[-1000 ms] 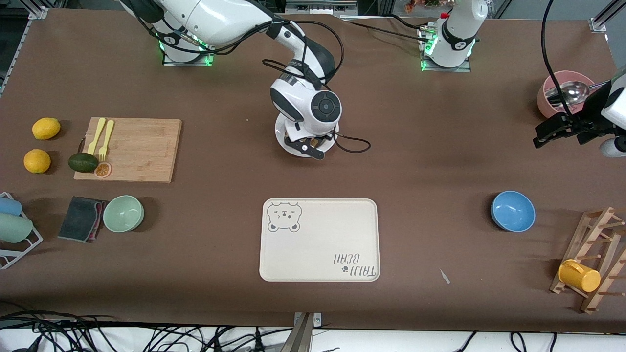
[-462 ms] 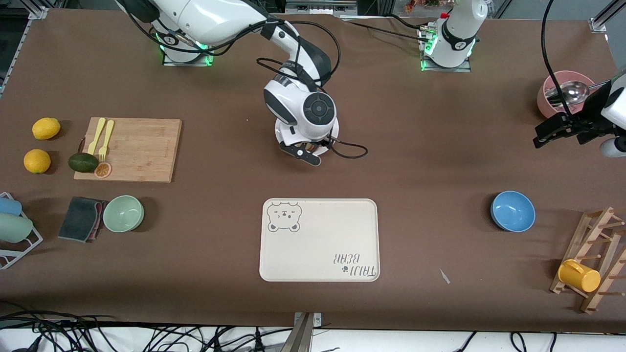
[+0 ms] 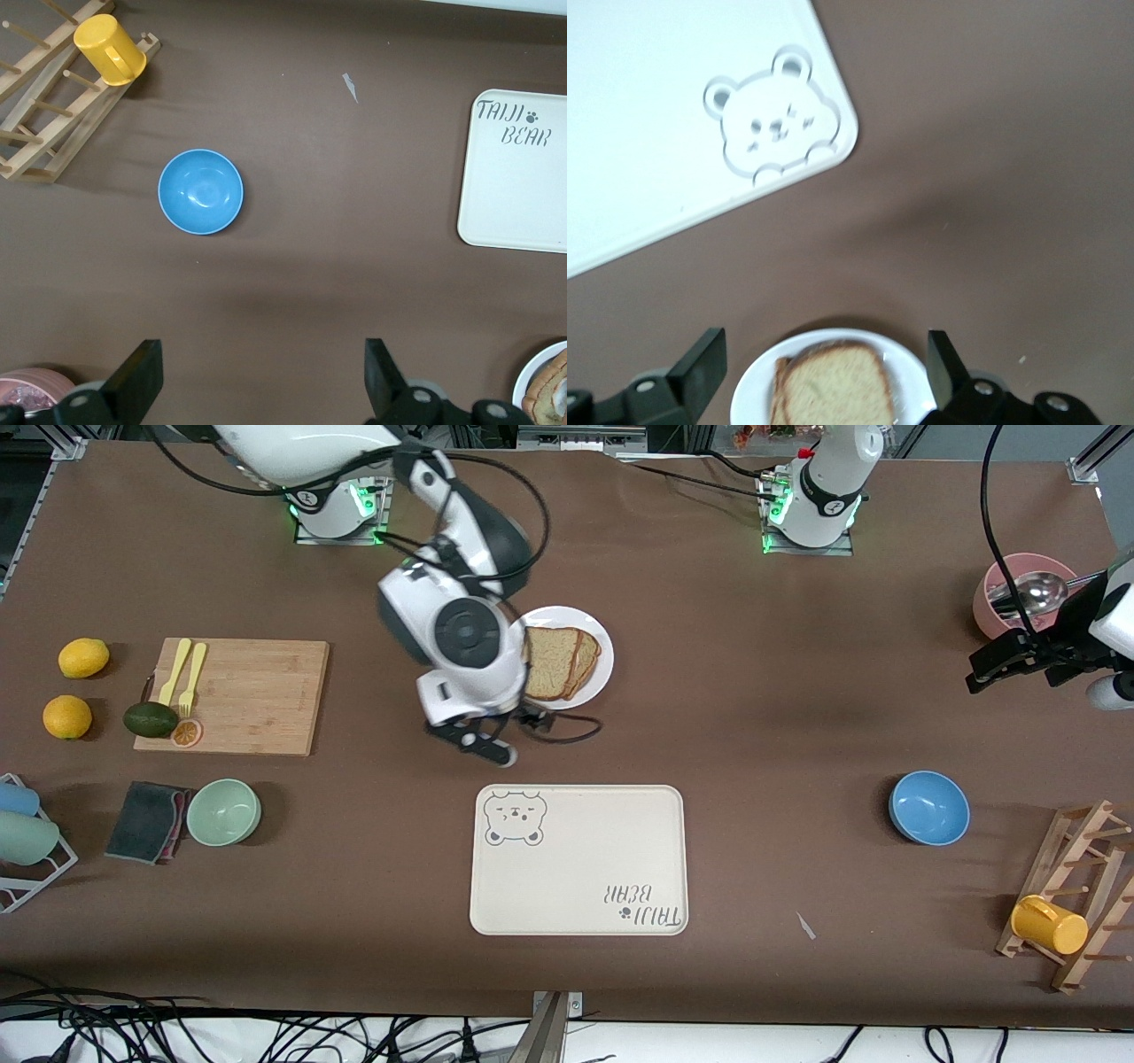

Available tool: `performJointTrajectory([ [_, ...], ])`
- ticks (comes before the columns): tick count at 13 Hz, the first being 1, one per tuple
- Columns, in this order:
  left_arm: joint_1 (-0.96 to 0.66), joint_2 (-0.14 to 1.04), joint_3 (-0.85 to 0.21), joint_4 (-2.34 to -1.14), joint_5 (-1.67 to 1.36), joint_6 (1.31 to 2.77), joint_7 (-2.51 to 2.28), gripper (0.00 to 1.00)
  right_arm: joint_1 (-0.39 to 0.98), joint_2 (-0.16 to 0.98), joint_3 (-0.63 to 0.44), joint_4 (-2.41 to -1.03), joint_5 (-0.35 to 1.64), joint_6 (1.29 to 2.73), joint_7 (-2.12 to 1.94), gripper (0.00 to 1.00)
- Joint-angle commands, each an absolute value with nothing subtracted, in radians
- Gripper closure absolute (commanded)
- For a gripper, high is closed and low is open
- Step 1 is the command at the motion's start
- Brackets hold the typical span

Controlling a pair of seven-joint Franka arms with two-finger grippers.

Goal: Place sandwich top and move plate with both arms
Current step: 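Withdraw the right gripper back toward the cutting board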

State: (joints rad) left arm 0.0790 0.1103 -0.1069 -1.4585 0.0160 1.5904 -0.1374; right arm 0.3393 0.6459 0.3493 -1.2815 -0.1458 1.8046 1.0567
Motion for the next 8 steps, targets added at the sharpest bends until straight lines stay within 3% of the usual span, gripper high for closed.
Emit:
performJointTrajectory([
  [1, 0.081, 0.104, -0.11, -1.45, 0.031, 1.575, -0.14, 0.0, 0.318, 0.585, 0.289, -1.328, -0.137, 1.79, 0.916, 0.0],
  [8, 0.08, 0.103, -0.11, -1.45, 0.031, 1.574, -0.14, 0.0, 0.29, 0.425, 0.033, -1.342, -0.036, 1.631, 0.472, 0.0],
])
